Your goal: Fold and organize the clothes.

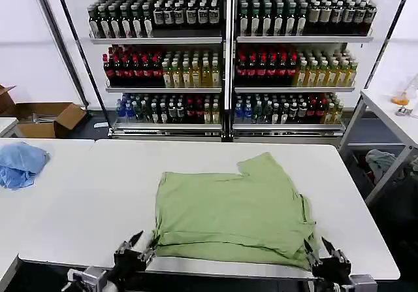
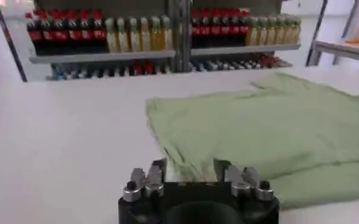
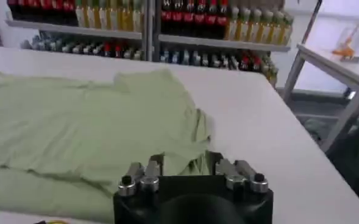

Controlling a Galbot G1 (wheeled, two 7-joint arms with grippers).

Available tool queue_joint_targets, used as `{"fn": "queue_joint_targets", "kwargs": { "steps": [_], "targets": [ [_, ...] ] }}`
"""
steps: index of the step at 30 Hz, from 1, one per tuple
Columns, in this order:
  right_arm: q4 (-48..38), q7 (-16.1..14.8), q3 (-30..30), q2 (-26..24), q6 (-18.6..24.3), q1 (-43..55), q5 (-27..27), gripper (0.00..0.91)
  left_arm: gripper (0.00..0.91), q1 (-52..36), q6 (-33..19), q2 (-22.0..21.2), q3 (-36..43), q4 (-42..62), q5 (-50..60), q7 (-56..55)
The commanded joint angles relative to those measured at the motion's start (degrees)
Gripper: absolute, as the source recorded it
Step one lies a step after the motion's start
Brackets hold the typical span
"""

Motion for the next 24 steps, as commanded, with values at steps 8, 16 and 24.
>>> {"fn": "queue_joint_targets", "kwargs": {
  "steps": [8,16,24],
  "targets": [
    [-23.50,3.76,-13.57,-3.26,-2.09,34.74,7.55,0.907,0.907,-27.67,1.53,0.14,8.30,17.79,-4.87,-1.55],
    [-36.33,3.87,-20.12,-0.81,-2.83,48.45,8.55,0.907,0.907,-40.37,2.69,-1.65,16.43,29.14,-3.82,-2.04],
    [-49.12,2.12,-22.86,1.52,-2.06,55.64,7.93,0.907,0.907,-48.54,4.41,-4.51,21.81,38.22,-3.93,-2.89]
  ]
}}
